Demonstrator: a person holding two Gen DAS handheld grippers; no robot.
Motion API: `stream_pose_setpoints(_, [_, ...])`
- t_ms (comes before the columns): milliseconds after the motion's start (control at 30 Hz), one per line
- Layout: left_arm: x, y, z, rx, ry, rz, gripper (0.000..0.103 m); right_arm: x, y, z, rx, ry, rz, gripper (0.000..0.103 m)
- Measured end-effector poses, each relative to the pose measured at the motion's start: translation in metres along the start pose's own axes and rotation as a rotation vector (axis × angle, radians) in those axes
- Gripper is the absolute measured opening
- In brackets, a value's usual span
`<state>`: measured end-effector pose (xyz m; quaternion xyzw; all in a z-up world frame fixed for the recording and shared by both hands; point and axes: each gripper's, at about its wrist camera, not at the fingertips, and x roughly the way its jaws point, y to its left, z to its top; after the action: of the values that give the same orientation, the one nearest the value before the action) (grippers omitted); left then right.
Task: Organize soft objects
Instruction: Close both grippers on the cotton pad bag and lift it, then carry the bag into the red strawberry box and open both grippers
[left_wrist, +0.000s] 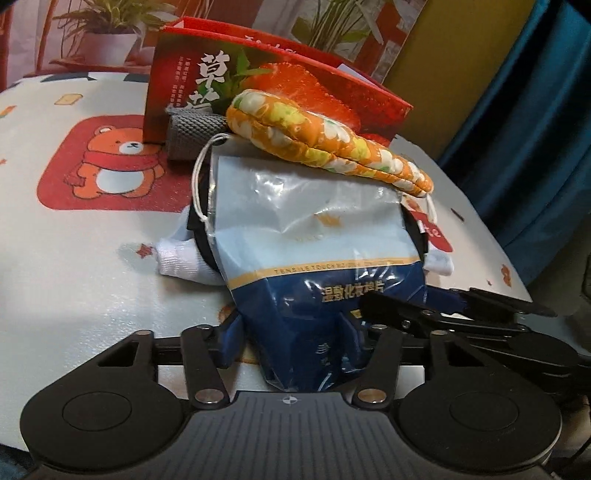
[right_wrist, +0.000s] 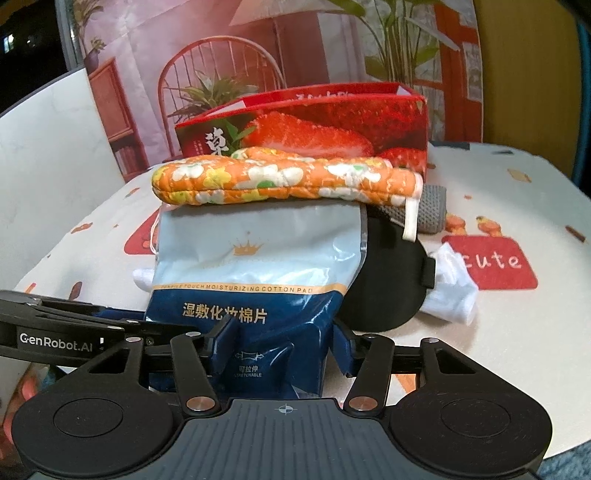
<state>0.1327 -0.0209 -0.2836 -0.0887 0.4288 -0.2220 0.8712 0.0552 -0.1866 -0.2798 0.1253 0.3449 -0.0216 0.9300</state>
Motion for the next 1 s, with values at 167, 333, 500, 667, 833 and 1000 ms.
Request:
stream_pose_setpoints(167, [-0.011, -0.009, 0.002, 0.038, -0.037, 0.002, 0.050, -0.004, 0.002, 0.001, -0.005, -0.012, 0.021, 0.042])
stream_pose_setpoints(333, [-0.047, -0.023, 0.003, 0.110, -0.176, -0.010, 0.050, -0.030, 0.020, 0.006, -0.097, -0.120, 0.029, 0.038])
stream_pose_setpoints(500, [-0.076, -0.033, 0.007, 0.127, -0.281, -0.033, 0.050, -0.060, 0.034, 0.014, -0.145, -0.235, 0.036, 0.038])
stream_pose_setpoints(667, [-0.091, -0.042, 0.019, 0.139, -0.365, -0.034, 0.051, -0.078, 0.041, 0.030, -0.172, -0.309, 0.045, 0.039])
stream_pose_setpoints(833, [-0.088, -0.044, 0.045, 0.115, -0.363, -0.033, 0.051, -0.075, 0.040, 0.058, -0.169, -0.303, 0.060, 0.039])
stream_pose_setpoints(1000, [-0.089, -0.041, 0.085, 0.122, -0.375, -0.043, 0.053, -0.064, 0.034, 0.098, -0.141, -0.302, 0.083, 0.039])
